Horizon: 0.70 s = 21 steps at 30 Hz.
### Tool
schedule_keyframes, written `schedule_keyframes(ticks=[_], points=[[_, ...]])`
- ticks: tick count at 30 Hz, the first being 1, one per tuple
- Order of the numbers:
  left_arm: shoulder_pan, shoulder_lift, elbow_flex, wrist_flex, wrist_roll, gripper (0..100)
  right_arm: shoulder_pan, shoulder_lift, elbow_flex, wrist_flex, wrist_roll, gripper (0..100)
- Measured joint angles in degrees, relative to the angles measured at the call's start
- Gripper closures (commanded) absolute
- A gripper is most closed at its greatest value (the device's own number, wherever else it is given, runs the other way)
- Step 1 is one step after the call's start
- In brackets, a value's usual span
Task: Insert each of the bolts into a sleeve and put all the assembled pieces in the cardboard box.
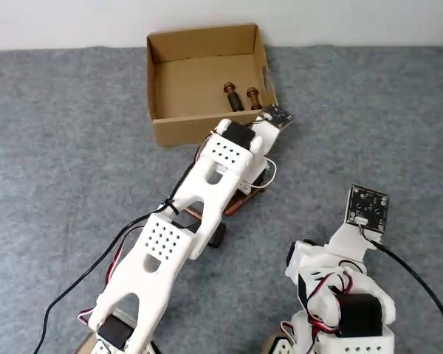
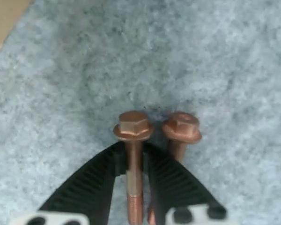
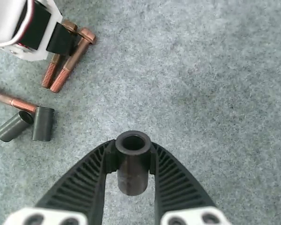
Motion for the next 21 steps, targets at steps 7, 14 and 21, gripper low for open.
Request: schedule_keyframes(ticks=[7, 14, 21], points=[[0.18, 0.53, -4.84, 2.73, 4.84, 100, 0.0, 0.0, 0.0, 0.0, 0.0, 99.1], [0.79, -4.13, -10.02, 3.08, 8.97, 100, 0.0, 0.0, 0.0, 0.0, 0.0, 99.1], [2.37, -18.2, -9.49, 3.25, 9.14, 100, 0.0, 0.0, 0.0, 0.0, 0.0, 99.1]])
